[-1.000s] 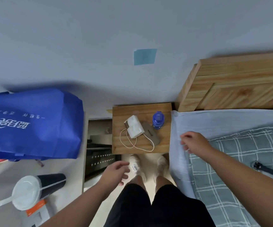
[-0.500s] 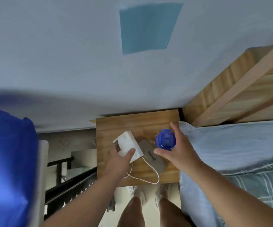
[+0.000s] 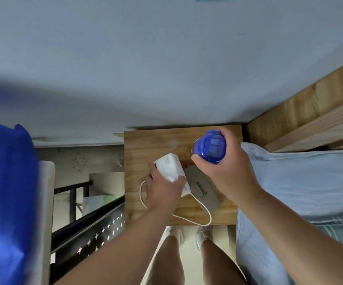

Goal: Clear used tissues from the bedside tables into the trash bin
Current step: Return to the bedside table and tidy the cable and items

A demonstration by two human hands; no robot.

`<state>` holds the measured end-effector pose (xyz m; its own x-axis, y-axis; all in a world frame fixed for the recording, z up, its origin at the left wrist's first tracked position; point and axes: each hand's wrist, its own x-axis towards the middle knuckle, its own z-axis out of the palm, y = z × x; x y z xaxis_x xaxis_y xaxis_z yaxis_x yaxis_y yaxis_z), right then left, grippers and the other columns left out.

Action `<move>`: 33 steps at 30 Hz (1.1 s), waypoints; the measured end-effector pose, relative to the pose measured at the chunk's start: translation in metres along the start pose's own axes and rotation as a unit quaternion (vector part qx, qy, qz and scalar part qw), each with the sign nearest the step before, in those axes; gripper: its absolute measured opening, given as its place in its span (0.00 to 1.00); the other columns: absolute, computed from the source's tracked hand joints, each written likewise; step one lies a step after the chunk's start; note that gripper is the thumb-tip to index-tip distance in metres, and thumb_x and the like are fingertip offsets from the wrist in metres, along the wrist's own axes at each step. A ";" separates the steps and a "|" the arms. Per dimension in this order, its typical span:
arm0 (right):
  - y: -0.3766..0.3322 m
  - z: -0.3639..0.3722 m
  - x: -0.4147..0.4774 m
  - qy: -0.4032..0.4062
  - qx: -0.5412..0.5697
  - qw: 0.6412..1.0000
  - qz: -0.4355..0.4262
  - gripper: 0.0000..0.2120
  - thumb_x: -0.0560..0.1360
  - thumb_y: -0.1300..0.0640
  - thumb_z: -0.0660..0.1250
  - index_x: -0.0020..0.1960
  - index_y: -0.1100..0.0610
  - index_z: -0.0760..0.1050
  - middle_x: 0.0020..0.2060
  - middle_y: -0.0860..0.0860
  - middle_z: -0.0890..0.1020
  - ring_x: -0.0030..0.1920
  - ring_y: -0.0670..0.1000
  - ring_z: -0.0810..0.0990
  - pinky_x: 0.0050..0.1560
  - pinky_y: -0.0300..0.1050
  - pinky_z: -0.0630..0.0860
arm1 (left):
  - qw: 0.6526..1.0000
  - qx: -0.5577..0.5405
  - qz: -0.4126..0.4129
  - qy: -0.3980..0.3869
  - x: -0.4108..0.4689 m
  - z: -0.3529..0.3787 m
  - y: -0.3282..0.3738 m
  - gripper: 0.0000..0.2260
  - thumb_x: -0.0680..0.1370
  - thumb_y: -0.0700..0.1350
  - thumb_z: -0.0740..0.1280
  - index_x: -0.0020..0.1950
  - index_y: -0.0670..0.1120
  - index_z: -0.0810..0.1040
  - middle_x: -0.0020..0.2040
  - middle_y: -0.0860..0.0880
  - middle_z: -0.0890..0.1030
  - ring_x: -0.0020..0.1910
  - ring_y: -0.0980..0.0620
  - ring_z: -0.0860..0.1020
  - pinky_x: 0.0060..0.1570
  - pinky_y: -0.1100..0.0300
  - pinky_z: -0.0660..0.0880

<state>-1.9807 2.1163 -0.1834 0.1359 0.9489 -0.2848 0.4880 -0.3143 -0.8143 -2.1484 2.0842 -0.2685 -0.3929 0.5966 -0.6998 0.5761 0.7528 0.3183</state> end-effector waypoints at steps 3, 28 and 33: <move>-0.022 0.021 0.024 -0.024 0.003 0.999 -0.027 0.35 0.67 0.40 0.79 0.69 0.42 0.68 0.55 0.36 0.80 0.54 0.42 0.81 0.50 0.35 0.78 | 0.999 -0.003 0.037 -0.014 -0.023 -0.003 -0.016 0.51 0.72 0.58 0.75 0.86 0.51 0.47 0.81 0.45 0.62 0.78 0.45 0.62 0.65 0.48 0.70; -0.021 -0.006 0.040 -0.089 0.020 0.996 0.015 0.32 0.75 0.39 0.72 0.75 0.47 0.70 0.68 0.40 0.77 0.66 0.38 0.73 0.62 0.32 0.67 | 0.969 0.034 0.200 -0.144 -0.064 0.034 0.070 0.39 0.61 0.66 0.60 0.69 0.51 0.74 0.64 0.48 0.76 0.64 0.46 0.77 0.59 0.44 0.80; 0.020 -0.061 0.007 0.044 0.039 0.995 0.079 0.15 0.75 0.36 0.62 0.58 0.39 0.78 0.53 0.35 0.84 0.57 0.33 0.79 0.55 0.37 0.75 | 0.965 0.114 0.215 -0.097 -0.042 0.067 0.120 0.38 0.76 0.61 0.62 0.83 0.53 0.55 0.75 0.46 0.67 0.74 0.42 0.69 0.61 0.46 0.73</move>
<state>-1.9174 2.1188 -0.1707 0.2824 0.8851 -0.3699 0.3857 -0.4578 -0.8010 -2.0147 2.1306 -0.2436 0.0467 0.7598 -0.6484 0.8071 0.3538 0.4727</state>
